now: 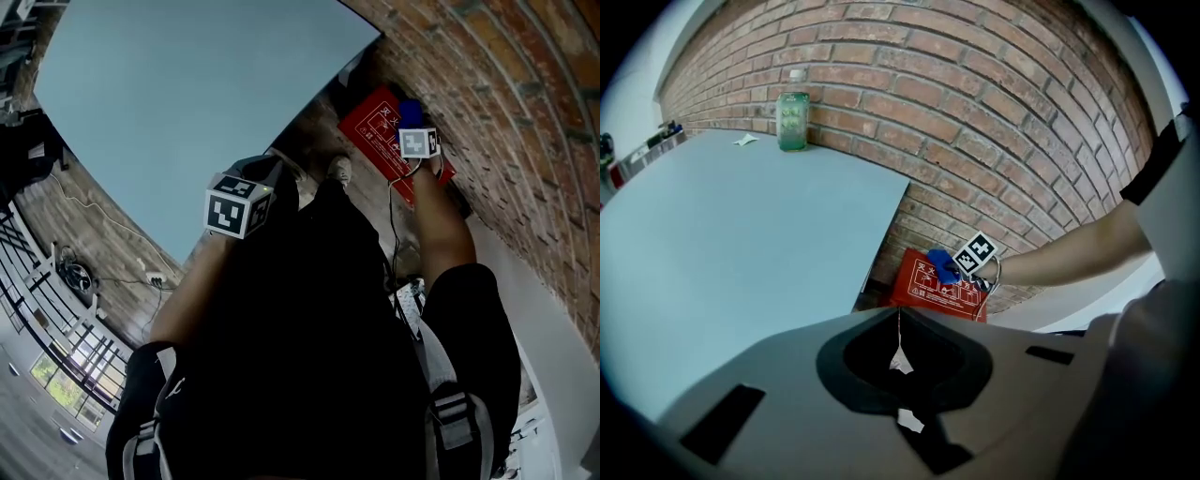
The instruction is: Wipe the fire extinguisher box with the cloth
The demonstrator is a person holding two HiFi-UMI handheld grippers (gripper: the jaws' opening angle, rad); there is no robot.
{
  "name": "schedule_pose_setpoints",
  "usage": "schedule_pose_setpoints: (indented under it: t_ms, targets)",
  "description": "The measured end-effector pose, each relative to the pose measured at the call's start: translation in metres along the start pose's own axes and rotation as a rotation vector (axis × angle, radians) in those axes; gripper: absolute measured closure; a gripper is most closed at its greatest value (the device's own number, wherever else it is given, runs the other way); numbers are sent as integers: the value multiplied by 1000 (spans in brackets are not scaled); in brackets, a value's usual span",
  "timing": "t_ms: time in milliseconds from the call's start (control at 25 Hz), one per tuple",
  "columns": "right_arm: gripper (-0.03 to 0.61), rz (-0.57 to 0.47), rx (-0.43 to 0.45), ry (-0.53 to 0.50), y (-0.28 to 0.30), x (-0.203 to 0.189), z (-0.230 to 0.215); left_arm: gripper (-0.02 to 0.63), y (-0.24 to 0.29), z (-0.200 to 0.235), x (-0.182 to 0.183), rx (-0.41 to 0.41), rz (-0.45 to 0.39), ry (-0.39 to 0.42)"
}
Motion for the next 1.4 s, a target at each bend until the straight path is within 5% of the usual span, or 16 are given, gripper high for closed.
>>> schedule_pose_setpoints:
  t_ms: [80, 360, 600, 920, 1080, 1400]
  targets:
    - [495, -14, -21, -13, 13, -10, -1, 603, 1, 3, 5, 2, -4, 4]
    - [495, 47, 113, -20, 4, -48, 46, 603, 8, -1, 27, -13, -12, 43]
    - [495, 111, 225, -145, 0, -72, 69, 603, 17, -5, 41, -27, -15, 51]
    - [495, 221, 257, -311, -4, -86, 57, 603, 17, -8, 48, -10, -32, 41]
    - [495, 191, 303, -251, 2, -66, 44, 603, 17, -7, 47, -1, -42, 9]
    - [495, 136, 168, -158, 9, -41, -10, 603, 17, -8, 47, 13, -40, 18]
Point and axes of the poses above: the fingertips, and each gripper's own axes: y forward along the fingers, z to its left, x out of its top, the point moved 1 cm from there along -y, backward along the fingers, and after that the axes turned 6 degrees about y, right-handed, at the moved point
